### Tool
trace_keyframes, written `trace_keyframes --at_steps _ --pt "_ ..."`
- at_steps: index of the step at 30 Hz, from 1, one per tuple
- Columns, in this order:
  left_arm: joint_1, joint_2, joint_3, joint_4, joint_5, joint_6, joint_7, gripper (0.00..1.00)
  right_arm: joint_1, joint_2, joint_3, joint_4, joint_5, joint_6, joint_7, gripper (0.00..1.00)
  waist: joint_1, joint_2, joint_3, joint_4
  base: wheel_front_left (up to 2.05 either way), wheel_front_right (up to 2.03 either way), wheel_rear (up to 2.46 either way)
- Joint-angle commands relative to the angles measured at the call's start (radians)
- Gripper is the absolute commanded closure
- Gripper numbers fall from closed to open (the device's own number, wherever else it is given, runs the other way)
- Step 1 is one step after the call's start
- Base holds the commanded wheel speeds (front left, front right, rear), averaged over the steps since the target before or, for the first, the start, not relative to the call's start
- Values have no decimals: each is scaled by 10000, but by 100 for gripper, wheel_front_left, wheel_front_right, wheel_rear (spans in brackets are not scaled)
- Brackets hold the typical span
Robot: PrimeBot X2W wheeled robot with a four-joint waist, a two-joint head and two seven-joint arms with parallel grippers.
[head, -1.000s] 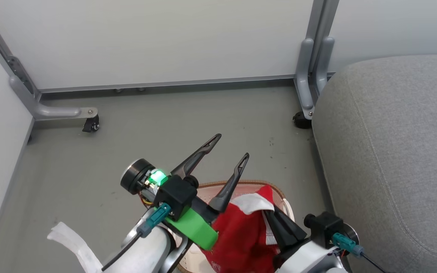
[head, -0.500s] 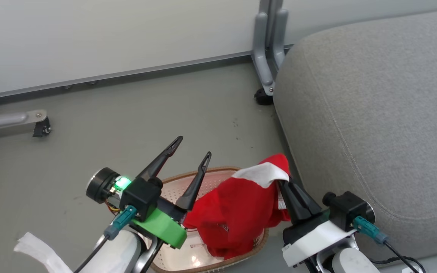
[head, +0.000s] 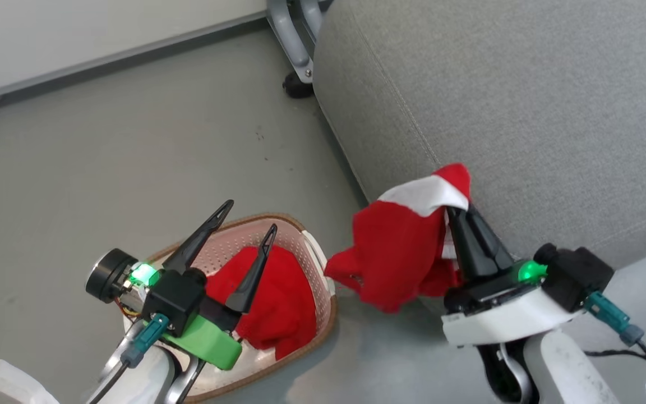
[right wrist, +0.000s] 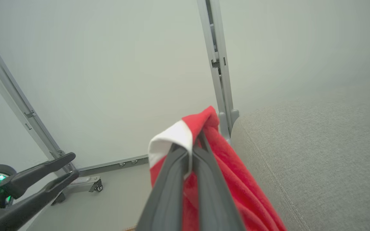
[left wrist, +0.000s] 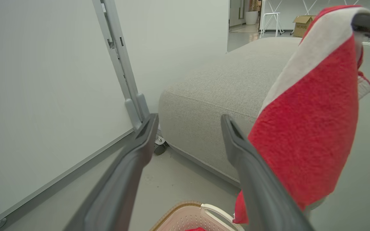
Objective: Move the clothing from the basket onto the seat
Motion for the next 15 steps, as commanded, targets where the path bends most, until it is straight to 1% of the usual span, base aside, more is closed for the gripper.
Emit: trace_keyframes --at_steps 1,5,8,11,12,15 --pt "-277 134 -22 -86 173 -98 -30 0 -429 10 -177 -165 111 -1 -31 100 0 0 1299 -870 0 0 0" --pt "-716 312 -191 -233 359 -326 -25 0 -1649 11 -932 -618 215 1 -31 100 0 0 2197 -736 0 0 0" --pt "-1187 505 -331 -442 518 -488 69 0 -3053 11 -1650 -834 -99 1 -31 100 0 0 3070 -500 0 0 0" --pt "-1532 617 -527 -571 589 -599 112 0 -4682 2 -2414 -754 -734 1 -31 100 0 0 3754 -189 0 0 0" --pt "-1663 681 -600 -643 613 -649 129 0 -5302 -153 -2679 -662 -1075 1 -31 100 0 0 4019 -57 0 0 0" --pt "-1958 825 -811 -757 649 -715 158 0 -6876 -652 -3517 -290 -1555 -6 -31 100 0 0 4557 286 0 0 0"
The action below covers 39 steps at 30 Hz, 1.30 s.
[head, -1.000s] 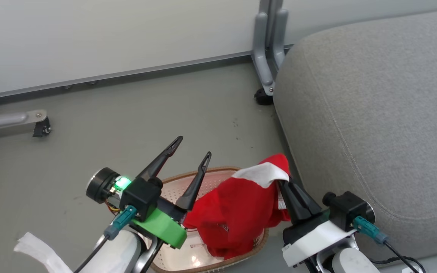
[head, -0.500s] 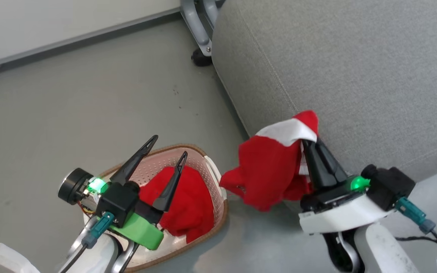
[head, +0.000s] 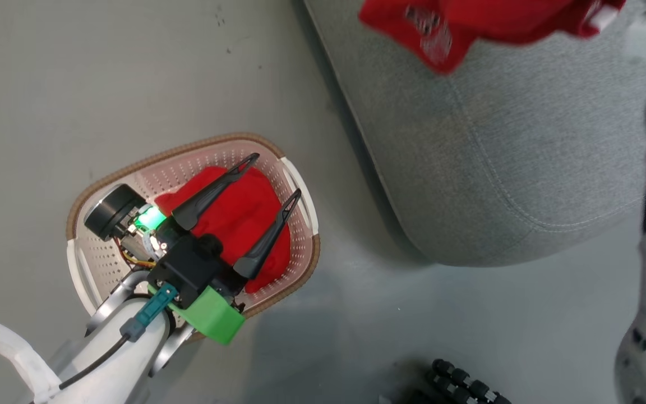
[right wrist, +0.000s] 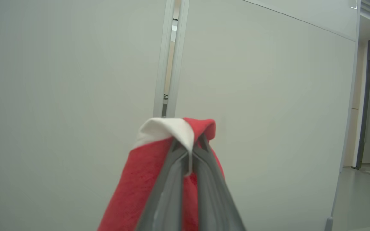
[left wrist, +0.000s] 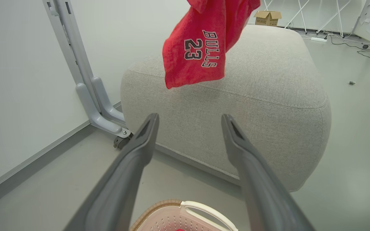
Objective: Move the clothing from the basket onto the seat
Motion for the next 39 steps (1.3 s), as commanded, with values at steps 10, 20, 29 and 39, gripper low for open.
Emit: trace_keyframes --at_steps 10,20,29,39 --pt "-787 355 -192 -57 -93 -111 -109 0 -2255 -1657 -2120 910 -2169 -13 -31 100 -2 0 2545 1435 0 0 0" --pt "-534 163 -17 -4 -289 37 -196 0 -80 -183 -5063 2330 -3088 -11 -30 73 -2 0 2266 1582 0 0 0" --pt "-31 -396 419 76 -615 142 -188 0 2573 501 -5432 2508 -3247 -11 -31 0 -2 0 956 1877 0 0 0" --pt "1020 -1549 1281 485 -612 191 -177 0 5064 571 -4539 3394 -2158 -11 -31 0 -2 0 -1160 2719 0 0 0"
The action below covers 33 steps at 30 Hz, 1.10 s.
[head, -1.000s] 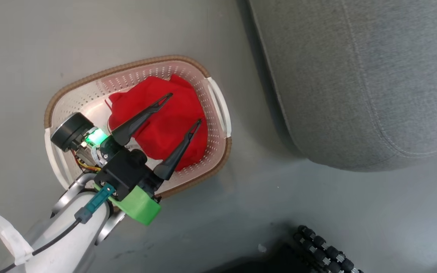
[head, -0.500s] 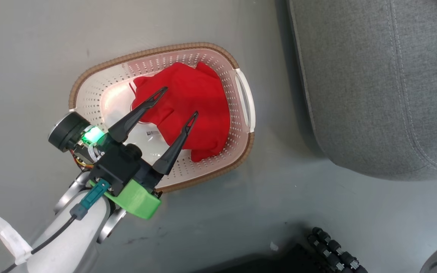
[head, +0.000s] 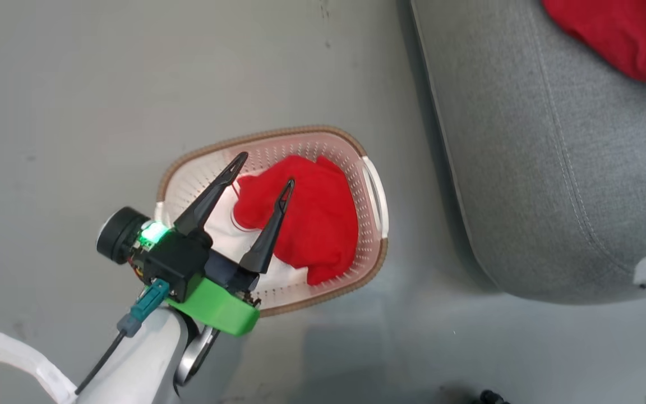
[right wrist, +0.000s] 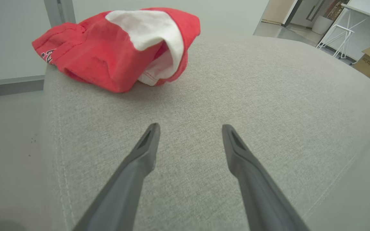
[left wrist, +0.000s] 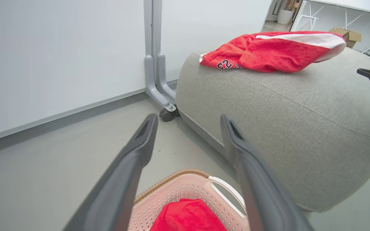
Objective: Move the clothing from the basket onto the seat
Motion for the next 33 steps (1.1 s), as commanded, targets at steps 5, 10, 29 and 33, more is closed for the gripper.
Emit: trace_keyframes --at_steps 5,10,29,33 --pt "889 -725 767 412 206 125 -3 0 888 -33 1693 200 598 -13 -31 0 0 -1 -2196 1270 0 0 0" --pt "1650 -1367 1617 810 229 167 -2 0 1653 -36 3830 53 841 -13 -31 0 0 -1 -3236 1805 0 0 0" --pt "4676 -2307 4789 -403 1230 142 0 0 2963 -36 6768 -1388 2244 -13 -31 0 0 -1 -5638 2252 0 0 0" --pt "5174 -2359 5054 -851 1368 70 0 0 3328 -35 6625 -1605 2320 -13 -31 0 0 -1 -5890 2154 0 0 0"
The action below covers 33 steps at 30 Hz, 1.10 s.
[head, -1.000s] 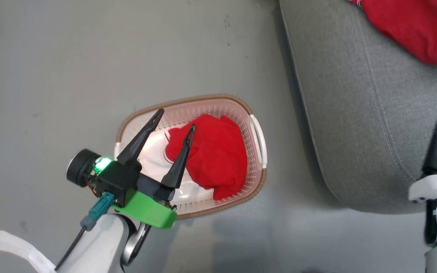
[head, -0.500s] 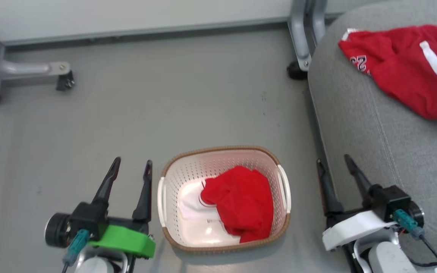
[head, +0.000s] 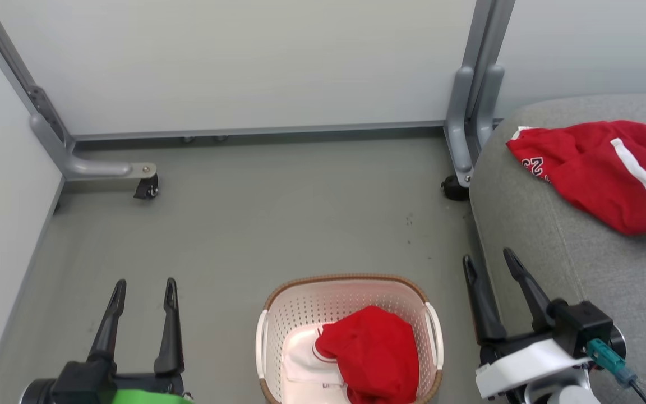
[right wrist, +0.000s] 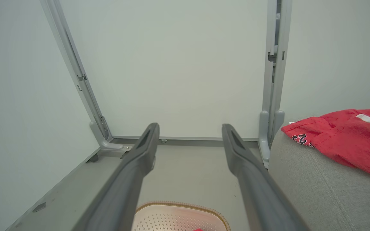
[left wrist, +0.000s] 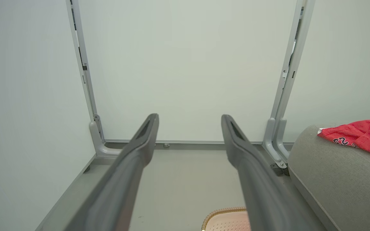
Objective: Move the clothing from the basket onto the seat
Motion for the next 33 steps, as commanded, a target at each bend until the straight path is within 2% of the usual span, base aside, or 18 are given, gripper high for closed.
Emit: trace_keyframes --at_steps 1,9,17,33 --pt "297 -5 21 -107 119 -72 8 0 272 -40 -52 19 20 -13 -31 0 1 0 -338 -5 0 0 0" --pt "1071 -41 -324 -145 124 -20 6 0 906 -39 107 322 -167 -13 -31 0 1 0 -667 -150 0 0 0" --pt "1179 -44 -451 -36 248 76 6 0 926 -39 161 472 -91 -13 -31 0 1 0 -808 -248 0 0 0" --pt "1178 -44 -452 81 390 -9 6 0 1010 -39 194 541 12 -13 -31 0 1 0 -877 -278 0 0 0"
